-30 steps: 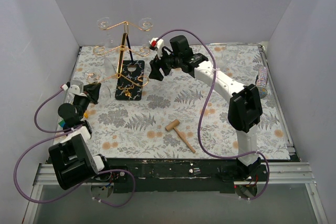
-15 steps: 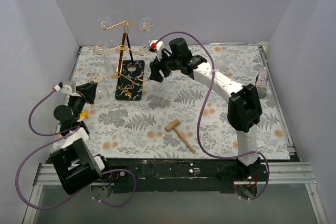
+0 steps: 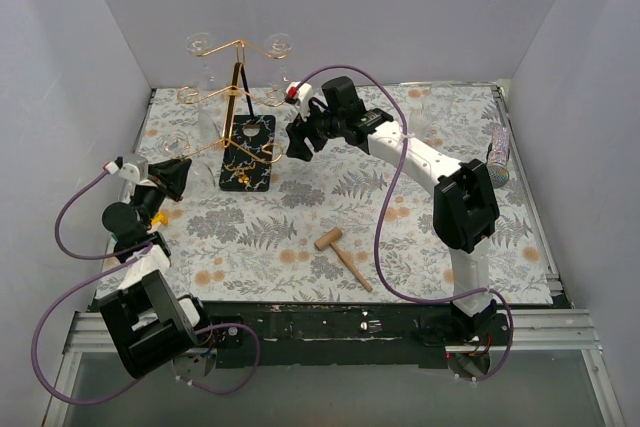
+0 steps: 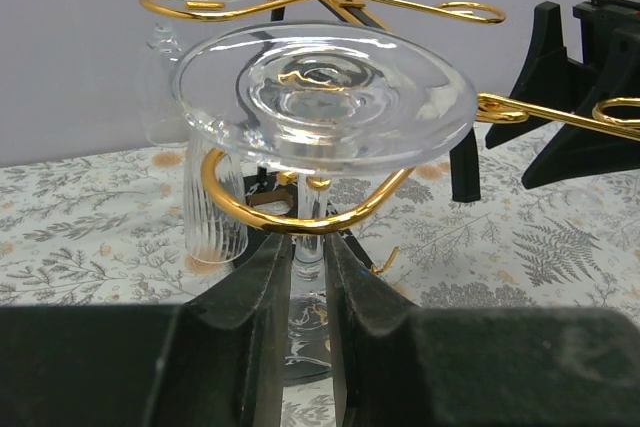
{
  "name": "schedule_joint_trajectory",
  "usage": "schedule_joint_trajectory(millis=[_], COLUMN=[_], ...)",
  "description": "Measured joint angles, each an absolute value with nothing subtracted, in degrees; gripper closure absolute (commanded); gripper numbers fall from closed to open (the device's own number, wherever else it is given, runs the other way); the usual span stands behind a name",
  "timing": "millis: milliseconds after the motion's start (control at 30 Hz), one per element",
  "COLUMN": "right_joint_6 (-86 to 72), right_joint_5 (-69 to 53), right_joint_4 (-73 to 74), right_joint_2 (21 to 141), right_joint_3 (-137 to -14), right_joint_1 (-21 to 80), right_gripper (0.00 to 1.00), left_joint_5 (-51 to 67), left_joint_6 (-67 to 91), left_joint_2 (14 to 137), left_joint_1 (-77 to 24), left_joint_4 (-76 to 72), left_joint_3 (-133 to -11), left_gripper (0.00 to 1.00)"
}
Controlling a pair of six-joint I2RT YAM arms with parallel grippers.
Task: Take the wine glass off the wine glass rack
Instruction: Pick up the wine glass from the wine rack.
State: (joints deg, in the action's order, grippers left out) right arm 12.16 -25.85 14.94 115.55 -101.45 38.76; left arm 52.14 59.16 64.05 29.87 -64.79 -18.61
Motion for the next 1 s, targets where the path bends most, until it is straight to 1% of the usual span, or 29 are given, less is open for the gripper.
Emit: schedule_joint_trajectory(millis=[300,600,1000], right_joint_6=[12.21,12.21,12.23], right_joint_5=[-25.82,-25.54,-24.05], right_joint_4=[15.00,14.98,15.14], right_joint_2=[115.55,115.55,115.55], right_joint_3=[-101.47,-101.47,-102.48], right_joint_1=[38.81,39.27,40.21], right_gripper=[0.24,0.24,0.23], left_joint_5=[54.26,53.74,52.47], left_joint_6=[55.44,53.10,54.43], left_joint_2=[64.40,68.42,70.26], left_joint_1=[29.19,25.93,25.10], left_joint_4=[-62.04,-61.63,-62.74], left_joint_3=[-18.61,-19.79,-21.63], left_gripper=[1.00,1.00,1.00])
